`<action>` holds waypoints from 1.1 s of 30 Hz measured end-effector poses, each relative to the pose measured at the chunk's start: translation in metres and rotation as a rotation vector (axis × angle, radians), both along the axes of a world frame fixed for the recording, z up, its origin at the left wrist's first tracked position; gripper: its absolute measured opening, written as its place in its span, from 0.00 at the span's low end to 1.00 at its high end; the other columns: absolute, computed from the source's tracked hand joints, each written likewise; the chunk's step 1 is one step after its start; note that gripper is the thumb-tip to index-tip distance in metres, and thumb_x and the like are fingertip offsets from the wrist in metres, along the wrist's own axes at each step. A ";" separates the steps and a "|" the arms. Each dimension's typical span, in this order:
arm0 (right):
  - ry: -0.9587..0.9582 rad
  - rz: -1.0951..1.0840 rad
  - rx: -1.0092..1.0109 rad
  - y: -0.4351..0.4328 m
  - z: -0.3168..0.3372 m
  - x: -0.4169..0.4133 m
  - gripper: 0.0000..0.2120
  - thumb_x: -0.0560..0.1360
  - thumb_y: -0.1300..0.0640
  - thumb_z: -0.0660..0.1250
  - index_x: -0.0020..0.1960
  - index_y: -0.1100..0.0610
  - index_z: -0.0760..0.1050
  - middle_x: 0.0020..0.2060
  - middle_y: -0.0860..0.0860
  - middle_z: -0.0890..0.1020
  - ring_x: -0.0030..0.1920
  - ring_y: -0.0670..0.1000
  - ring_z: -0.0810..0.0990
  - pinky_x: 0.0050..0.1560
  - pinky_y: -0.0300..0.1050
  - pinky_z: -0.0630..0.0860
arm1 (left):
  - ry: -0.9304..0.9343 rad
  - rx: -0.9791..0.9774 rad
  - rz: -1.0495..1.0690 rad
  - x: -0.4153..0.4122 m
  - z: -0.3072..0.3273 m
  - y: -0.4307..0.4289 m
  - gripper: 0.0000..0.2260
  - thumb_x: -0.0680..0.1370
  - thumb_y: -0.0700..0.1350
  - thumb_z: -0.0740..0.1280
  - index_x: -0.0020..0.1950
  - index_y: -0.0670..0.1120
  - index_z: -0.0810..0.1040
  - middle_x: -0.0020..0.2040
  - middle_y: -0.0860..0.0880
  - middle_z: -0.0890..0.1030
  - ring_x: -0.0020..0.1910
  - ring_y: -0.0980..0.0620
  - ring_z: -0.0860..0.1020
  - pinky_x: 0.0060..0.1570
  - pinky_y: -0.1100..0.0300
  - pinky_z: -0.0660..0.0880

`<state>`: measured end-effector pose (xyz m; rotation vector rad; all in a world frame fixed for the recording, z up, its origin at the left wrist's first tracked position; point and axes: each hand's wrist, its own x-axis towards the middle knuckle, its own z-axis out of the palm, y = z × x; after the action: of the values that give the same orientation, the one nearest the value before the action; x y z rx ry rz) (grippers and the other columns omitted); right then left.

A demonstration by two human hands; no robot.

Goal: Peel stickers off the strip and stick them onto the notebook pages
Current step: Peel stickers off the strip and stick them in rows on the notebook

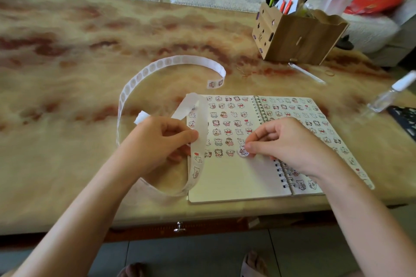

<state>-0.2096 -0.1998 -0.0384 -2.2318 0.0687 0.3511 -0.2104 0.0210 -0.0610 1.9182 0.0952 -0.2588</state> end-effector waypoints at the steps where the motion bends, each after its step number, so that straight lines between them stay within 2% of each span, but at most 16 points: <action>1: -0.001 -0.005 -0.005 0.000 0.000 0.000 0.02 0.69 0.59 0.75 0.39 0.55 0.83 0.32 0.48 0.85 0.38 0.52 0.79 0.49 0.52 0.76 | 0.001 -0.002 -0.003 0.000 0.000 0.000 0.06 0.74 0.44 0.70 0.39 0.45 0.84 0.36 0.49 0.85 0.36 0.51 0.81 0.38 0.65 0.79; 5: 0.000 -0.013 -0.012 0.002 -0.002 -0.001 0.03 0.70 0.59 0.75 0.38 0.55 0.83 0.31 0.47 0.85 0.39 0.54 0.79 0.49 0.53 0.76 | 0.001 0.001 -0.015 0.000 -0.001 0.002 0.06 0.74 0.45 0.70 0.38 0.47 0.84 0.35 0.50 0.85 0.37 0.49 0.82 0.39 0.65 0.79; 10: -0.012 -0.015 -0.033 0.003 -0.002 -0.001 0.03 0.69 0.60 0.74 0.38 0.55 0.82 0.31 0.47 0.85 0.42 0.60 0.82 0.53 0.57 0.77 | -0.006 -0.004 -0.010 0.000 -0.001 0.001 0.07 0.75 0.44 0.70 0.37 0.47 0.84 0.34 0.50 0.85 0.34 0.54 0.81 0.38 0.65 0.79; 12: -0.018 -0.018 -0.039 0.004 -0.002 -0.001 0.03 0.69 0.60 0.74 0.37 0.55 0.82 0.31 0.47 0.85 0.45 0.59 0.83 0.54 0.57 0.77 | -0.008 -0.010 -0.011 -0.001 -0.001 0.001 0.07 0.75 0.44 0.70 0.37 0.47 0.84 0.35 0.50 0.85 0.33 0.55 0.81 0.37 0.67 0.79; 16: -0.028 -0.017 -0.058 0.005 -0.003 -0.001 0.03 0.70 0.60 0.74 0.37 0.54 0.83 0.31 0.46 0.85 0.43 0.52 0.84 0.52 0.53 0.78 | -0.017 -0.006 -0.014 -0.001 -0.001 0.001 0.07 0.75 0.44 0.70 0.37 0.47 0.84 0.34 0.51 0.85 0.32 0.57 0.81 0.35 0.68 0.79; 26: -0.073 -0.030 -0.127 0.007 -0.009 -0.001 0.03 0.69 0.57 0.75 0.37 0.53 0.82 0.32 0.47 0.85 0.40 0.48 0.84 0.52 0.52 0.79 | -0.011 0.011 -0.030 0.001 -0.003 0.002 0.07 0.74 0.46 0.70 0.36 0.51 0.84 0.35 0.51 0.85 0.38 0.46 0.83 0.43 0.60 0.80; 29: -0.105 -0.035 -0.156 0.007 -0.011 -0.002 0.04 0.68 0.54 0.76 0.38 0.52 0.81 0.32 0.47 0.83 0.39 0.48 0.82 0.49 0.50 0.78 | -0.012 0.013 -0.030 0.001 -0.003 0.002 0.07 0.74 0.46 0.70 0.37 0.50 0.84 0.35 0.51 0.85 0.40 0.45 0.83 0.44 0.59 0.80; 33: -0.147 -0.012 -0.199 0.005 -0.013 -0.003 0.06 0.68 0.51 0.76 0.40 0.51 0.80 0.28 0.45 0.77 0.31 0.45 0.74 0.38 0.44 0.71 | -0.011 0.017 -0.034 0.001 -0.004 0.002 0.07 0.74 0.46 0.70 0.36 0.49 0.84 0.34 0.52 0.85 0.35 0.52 0.82 0.38 0.65 0.80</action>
<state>-0.2127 -0.1946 -0.0516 -2.4467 0.0394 0.1785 -0.2092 0.0234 -0.0646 1.9389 0.0582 -0.2711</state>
